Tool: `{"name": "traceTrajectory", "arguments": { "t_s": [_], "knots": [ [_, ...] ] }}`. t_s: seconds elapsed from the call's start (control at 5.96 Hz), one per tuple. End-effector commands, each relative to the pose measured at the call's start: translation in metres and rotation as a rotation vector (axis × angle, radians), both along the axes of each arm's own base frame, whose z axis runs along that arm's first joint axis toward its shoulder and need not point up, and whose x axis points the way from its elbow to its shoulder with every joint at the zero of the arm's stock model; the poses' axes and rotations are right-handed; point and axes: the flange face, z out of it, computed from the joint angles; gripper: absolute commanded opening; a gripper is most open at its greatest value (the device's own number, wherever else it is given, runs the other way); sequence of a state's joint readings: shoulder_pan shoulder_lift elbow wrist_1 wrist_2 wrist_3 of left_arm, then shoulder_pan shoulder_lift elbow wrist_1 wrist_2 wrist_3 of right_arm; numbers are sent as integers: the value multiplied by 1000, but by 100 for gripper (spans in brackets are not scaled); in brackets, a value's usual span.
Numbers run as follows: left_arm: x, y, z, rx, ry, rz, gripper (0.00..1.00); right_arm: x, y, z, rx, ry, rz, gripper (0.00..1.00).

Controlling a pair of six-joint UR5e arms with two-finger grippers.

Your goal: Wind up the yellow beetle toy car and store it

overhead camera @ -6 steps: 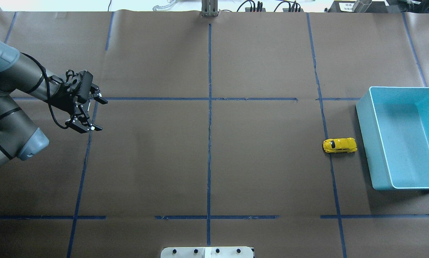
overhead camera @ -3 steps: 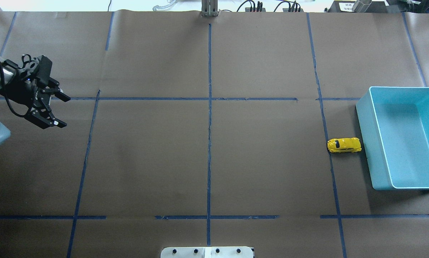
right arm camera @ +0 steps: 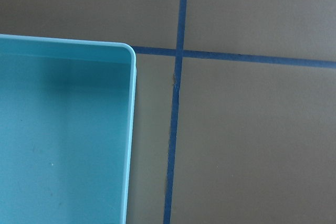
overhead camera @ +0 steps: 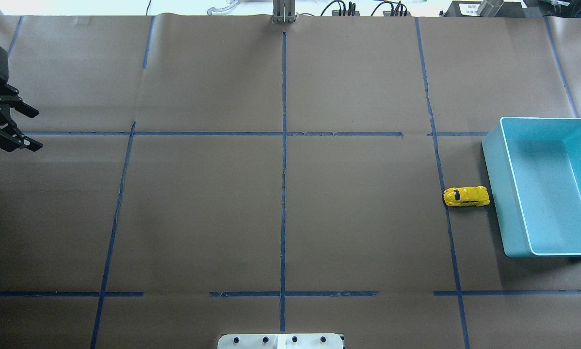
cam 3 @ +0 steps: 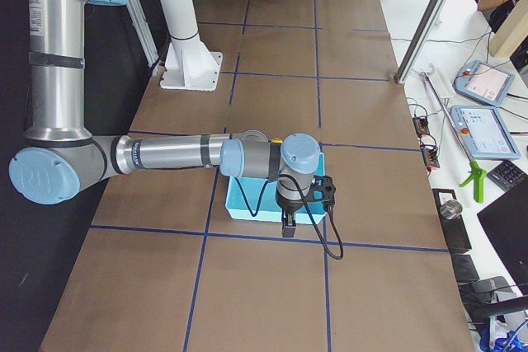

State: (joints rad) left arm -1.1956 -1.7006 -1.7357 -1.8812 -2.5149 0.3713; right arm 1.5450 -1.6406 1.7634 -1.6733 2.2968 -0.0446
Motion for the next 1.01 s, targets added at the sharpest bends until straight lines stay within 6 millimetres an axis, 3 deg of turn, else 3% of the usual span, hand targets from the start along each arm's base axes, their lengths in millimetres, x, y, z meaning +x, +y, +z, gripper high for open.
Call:
{"name": "traceTrajectory", "arguments": {
  "t_s": [0.0,0.17,0.34,0.67,0.84],
  "knots": [
    [-32,-13,13,-89,-157,-208,100,-16,-8,-19,147,16,-38,100],
    [-41,-15,18,-136,-211,-312,100,-18,-5,-33,176,0,-41,100],
    [-54,-4,55,-194,-259,-339,100,-60,-14,-56,227,-6,-128,100],
    [-116,5,94,-343,-329,-510,100,-131,-23,-103,318,-31,-261,100],
    [-147,12,106,-477,-369,-543,100,-186,-43,-147,409,-31,-345,100]
  ]
}}
